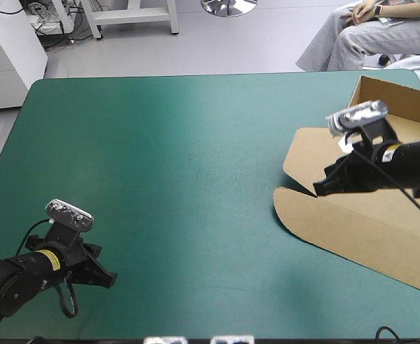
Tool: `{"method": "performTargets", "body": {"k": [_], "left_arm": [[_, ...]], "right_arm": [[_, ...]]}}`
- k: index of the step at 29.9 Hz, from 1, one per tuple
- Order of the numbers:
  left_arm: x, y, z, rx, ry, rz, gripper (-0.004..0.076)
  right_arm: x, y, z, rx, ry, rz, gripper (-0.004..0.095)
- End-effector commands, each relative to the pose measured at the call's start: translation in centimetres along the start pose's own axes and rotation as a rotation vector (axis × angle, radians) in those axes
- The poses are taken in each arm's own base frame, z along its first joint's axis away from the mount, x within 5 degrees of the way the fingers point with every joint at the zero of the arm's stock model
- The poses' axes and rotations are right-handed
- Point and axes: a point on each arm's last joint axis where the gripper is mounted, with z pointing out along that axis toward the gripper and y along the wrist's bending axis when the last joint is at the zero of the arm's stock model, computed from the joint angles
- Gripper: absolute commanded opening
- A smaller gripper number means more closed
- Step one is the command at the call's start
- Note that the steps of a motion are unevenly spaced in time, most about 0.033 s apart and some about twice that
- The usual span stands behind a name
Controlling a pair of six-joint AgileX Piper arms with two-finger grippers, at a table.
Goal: Fold the box
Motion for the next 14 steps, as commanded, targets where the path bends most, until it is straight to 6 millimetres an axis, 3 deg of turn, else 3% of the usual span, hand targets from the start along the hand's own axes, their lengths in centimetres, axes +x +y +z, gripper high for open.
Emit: {"method": "performTargets", "body": {"k": [1,6,14], "left_arm": [[-0.8,0.0,-1.1,0.001,-0.098,-0.012,-0.001],[-0.1,0.0,-2.5,-0.003,-0.16,-0.016,-0.001],[1.7,-0.2,-4.0,-0.008,-0.244,-0.019,-0.001]], "right_arm": [[2.7,0.8,-0.5,0.024,-0.102,-0.002,-0.0011],[7.7,1.6,-0.2,0.055,-0.156,-0.033,-0.0012],[13.7,2.9,-0.8,0.1,-0.279,-0.091,-0.0012]]}}
